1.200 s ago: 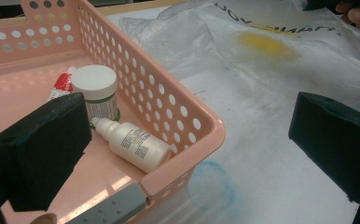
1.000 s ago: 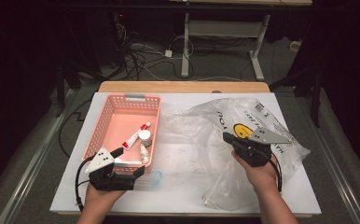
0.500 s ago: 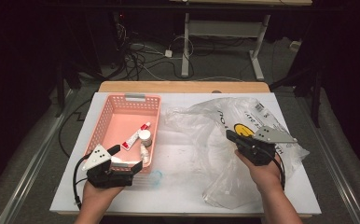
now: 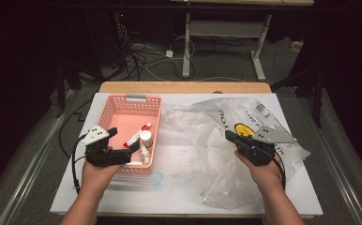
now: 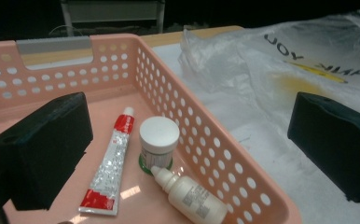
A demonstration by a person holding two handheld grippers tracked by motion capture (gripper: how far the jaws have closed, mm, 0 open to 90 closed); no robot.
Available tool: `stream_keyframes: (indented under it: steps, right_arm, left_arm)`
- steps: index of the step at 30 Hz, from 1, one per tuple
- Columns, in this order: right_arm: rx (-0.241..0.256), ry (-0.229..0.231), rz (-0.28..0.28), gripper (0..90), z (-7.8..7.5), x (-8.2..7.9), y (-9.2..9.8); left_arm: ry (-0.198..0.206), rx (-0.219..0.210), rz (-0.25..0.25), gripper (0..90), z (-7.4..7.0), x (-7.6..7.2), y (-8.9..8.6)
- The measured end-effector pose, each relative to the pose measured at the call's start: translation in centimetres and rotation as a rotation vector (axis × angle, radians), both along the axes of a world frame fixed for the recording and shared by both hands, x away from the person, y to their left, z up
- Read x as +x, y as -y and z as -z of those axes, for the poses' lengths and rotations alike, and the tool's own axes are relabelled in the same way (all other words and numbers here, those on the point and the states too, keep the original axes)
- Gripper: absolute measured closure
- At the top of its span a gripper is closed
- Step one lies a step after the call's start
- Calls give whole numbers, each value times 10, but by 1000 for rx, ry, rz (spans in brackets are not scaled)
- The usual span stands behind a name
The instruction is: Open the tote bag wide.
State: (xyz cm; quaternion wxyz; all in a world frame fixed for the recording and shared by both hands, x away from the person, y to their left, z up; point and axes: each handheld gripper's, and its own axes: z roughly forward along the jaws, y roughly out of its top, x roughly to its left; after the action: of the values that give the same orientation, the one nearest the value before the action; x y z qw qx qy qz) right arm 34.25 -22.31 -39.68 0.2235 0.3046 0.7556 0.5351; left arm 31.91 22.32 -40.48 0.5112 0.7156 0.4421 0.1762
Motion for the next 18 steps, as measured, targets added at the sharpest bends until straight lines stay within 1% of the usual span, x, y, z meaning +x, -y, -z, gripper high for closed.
stream_keyframes:
  steps: [2,4,8,11,16,18]
  right_arm:
    - [3,-2,3,900,0,0,0]
    - [14,-8,1,900,0,0,1]
    - [11,-4,-3,900,-1,-1,2]
    - [18,-4,-8,900,-1,-1,2]
    - [21,-5,-11,900,-1,-1,2]
    - [22,-5,-13,900,-1,-1,2]
  left_arm:
    - [5,-6,-3,0,-4,5,-1]
    - [0,2,-5,0,-6,11,-3]
    - [-13,10,-15,1,-8,23,-6]
    - [-33,32,-21,1,-9,35,-7]
    - [-62,56,-20,0,-8,53,-6]
    - [-86,77,-11,0,-6,61,-5]
